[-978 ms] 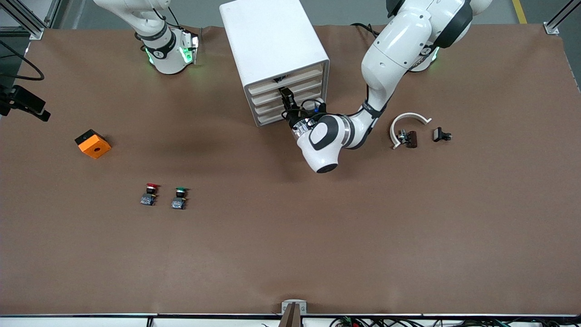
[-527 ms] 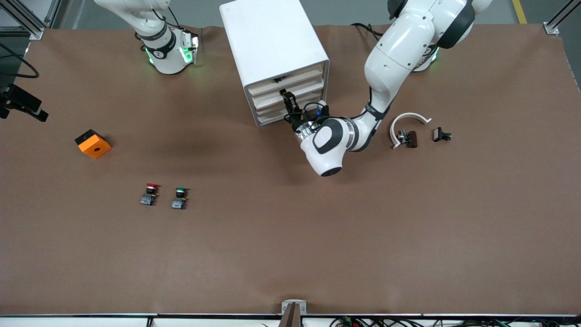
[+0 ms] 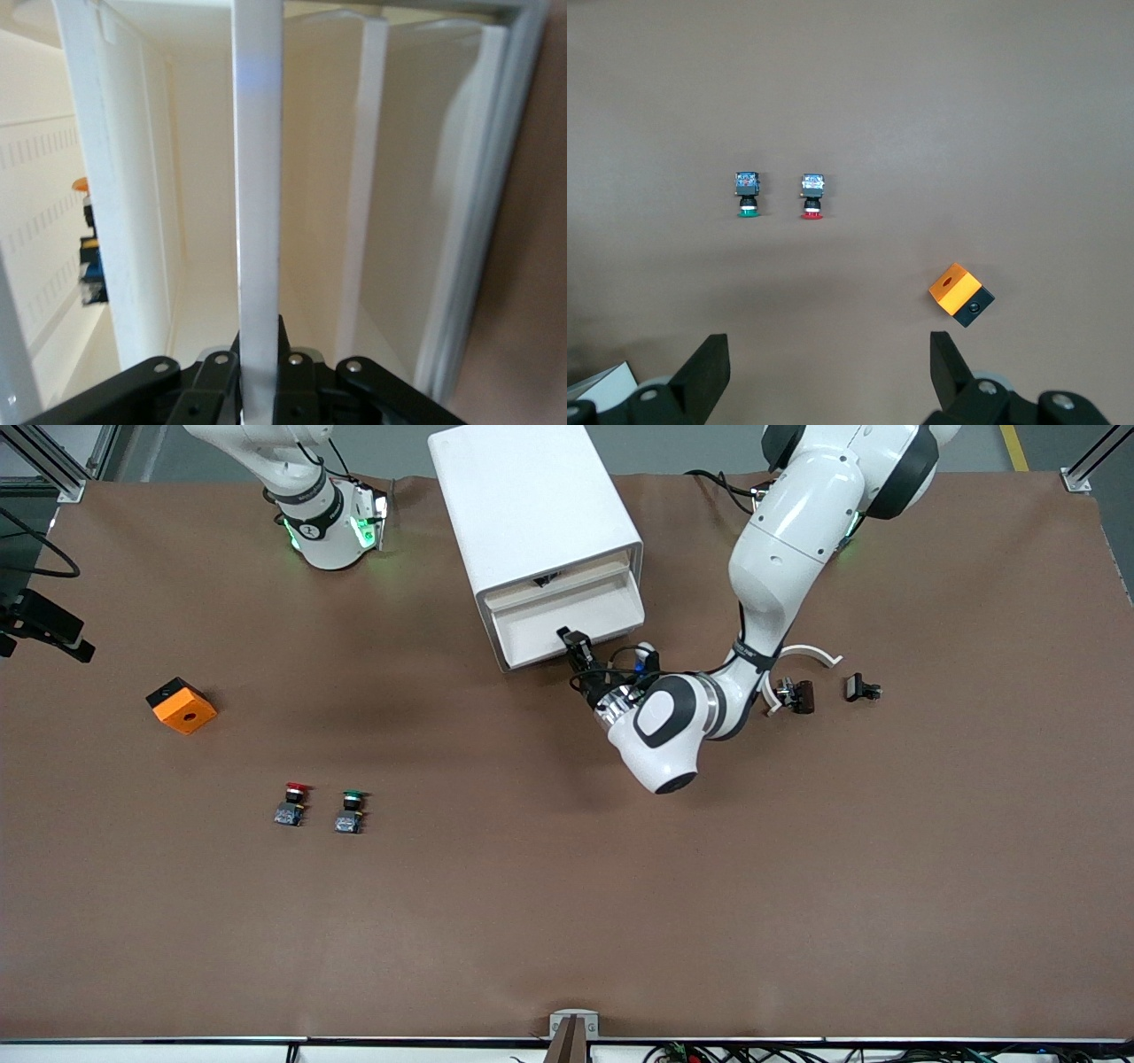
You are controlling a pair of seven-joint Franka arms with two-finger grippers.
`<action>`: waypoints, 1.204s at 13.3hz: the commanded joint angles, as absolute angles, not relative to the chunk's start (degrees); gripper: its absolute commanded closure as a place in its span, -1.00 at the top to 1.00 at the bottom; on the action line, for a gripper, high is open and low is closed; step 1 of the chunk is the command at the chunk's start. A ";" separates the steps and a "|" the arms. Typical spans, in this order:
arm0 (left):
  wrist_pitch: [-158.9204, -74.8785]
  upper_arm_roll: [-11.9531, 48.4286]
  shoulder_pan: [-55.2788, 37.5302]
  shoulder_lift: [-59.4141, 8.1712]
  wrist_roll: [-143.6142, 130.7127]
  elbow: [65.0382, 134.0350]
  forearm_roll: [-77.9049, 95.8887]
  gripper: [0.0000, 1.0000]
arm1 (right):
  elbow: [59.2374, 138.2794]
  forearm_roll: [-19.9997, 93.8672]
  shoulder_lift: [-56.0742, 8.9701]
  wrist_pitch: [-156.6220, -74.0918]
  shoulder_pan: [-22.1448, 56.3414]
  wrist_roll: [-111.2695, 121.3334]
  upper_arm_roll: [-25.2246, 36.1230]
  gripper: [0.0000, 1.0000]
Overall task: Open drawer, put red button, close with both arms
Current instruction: 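Release the drawer with the left gripper while the right gripper reaches the red button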
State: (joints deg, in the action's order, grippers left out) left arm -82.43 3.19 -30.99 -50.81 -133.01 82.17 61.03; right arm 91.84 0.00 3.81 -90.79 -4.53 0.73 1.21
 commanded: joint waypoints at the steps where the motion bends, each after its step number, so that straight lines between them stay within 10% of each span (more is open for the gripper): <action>1: -84.99 1.23 -30.15 -51.50 -132.64 80.33 61.26 -1.00 | 90.53 -1.14 3.34 -90.09 -3.96 1.32 0.97 1.00; 5: -85.34 -2.10 -29.36 -51.50 -131.66 79.45 61.43 -1.00 | 89.48 -1.49 0.62 -90.35 -4.31 2.02 1.23 1.00; 7: -85.52 -2.55 -29.09 -51.50 -131.22 78.93 61.35 -0.18 | 89.30 -1.67 -1.22 -89.83 -4.39 1.93 1.23 1.00; 8: -85.52 -2.98 -29.00 -51.50 -131.05 78.75 61.26 0.71 | 89.30 -1.58 -1.93 -89.56 -4.22 1.93 1.14 1.00; 9: -85.52 -3.51 -29.00 -51.24 -130.96 78.66 61.09 1.00 | 89.47 -1.32 -2.02 -89.30 -3.87 1.41 0.97 1.00; 16: -85.43 -6.06 -29.00 -50.01 -121.23 71.28 51.09 1.00 | 104.31 0.62 -6.32 -110.99 2.01 -5.95 0.97 1.00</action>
